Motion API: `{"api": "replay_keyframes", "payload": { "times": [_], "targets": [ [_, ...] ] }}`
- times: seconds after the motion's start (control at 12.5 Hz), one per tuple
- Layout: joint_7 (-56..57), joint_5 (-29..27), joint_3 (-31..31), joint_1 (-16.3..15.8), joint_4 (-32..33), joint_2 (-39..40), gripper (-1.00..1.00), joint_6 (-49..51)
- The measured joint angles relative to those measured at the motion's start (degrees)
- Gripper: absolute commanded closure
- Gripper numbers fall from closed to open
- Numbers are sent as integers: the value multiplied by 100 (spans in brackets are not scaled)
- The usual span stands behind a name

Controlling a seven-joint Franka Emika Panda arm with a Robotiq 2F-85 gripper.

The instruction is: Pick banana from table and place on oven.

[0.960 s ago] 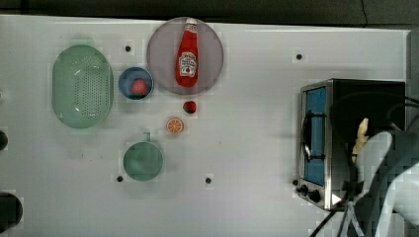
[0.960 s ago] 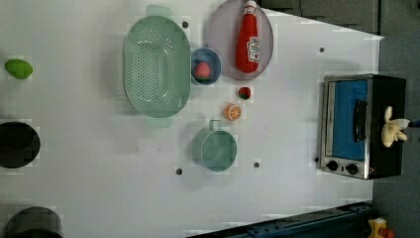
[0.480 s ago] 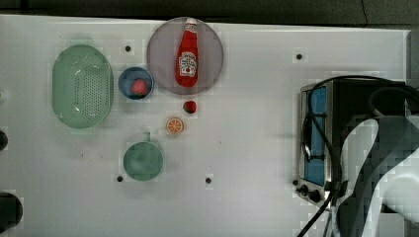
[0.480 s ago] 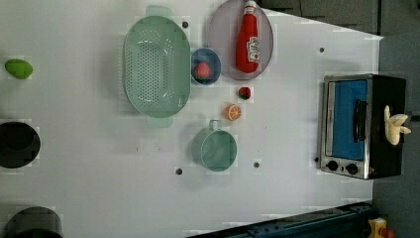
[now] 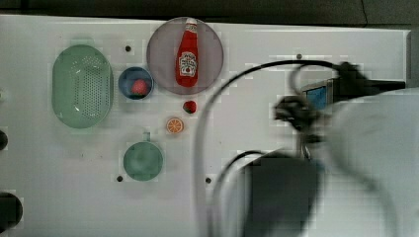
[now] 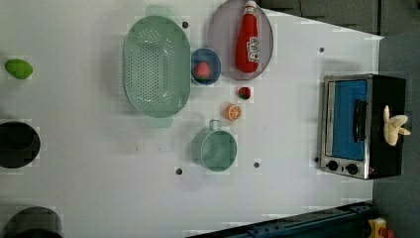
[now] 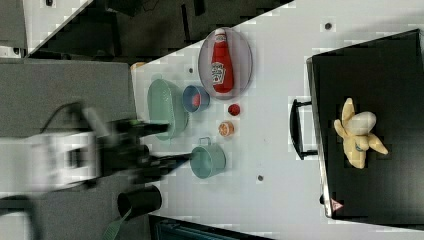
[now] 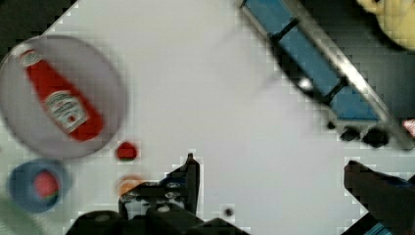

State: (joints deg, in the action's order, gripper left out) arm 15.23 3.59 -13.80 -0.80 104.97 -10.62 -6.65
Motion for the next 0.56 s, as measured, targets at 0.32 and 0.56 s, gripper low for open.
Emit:
{"api": "replay_keyframes", "payload": {
  "times": [0.32,0.56],
  "targets": [
    [-1453,117,1207,-331,-90,-634,-100,680],
    [-1784,101,1305,-441,-179,-720,-100,840]
  ]
}}
